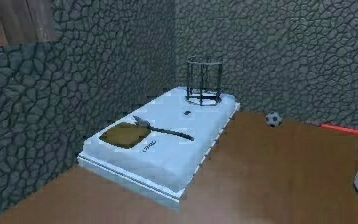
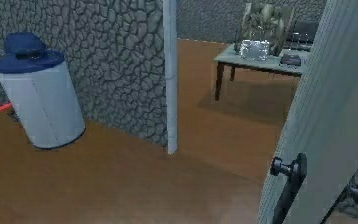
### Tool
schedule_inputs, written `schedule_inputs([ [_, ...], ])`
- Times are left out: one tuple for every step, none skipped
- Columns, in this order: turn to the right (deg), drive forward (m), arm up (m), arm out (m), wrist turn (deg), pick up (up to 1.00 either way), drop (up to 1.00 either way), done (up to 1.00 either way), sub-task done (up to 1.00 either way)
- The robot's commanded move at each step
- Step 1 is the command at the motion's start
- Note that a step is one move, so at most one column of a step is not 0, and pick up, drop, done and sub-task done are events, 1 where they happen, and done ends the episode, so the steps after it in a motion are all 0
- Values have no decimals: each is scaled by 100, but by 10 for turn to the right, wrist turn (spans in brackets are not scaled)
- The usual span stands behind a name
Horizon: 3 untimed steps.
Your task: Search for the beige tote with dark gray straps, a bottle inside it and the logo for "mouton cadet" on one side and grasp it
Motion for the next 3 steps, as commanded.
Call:
schedule_inputs([
  [0,10,0,0,0,0,0,0,0],
  [450,0,0,0,0,0,0,0,0],
  [150,0,0,0,0,0,0,0,0],
])
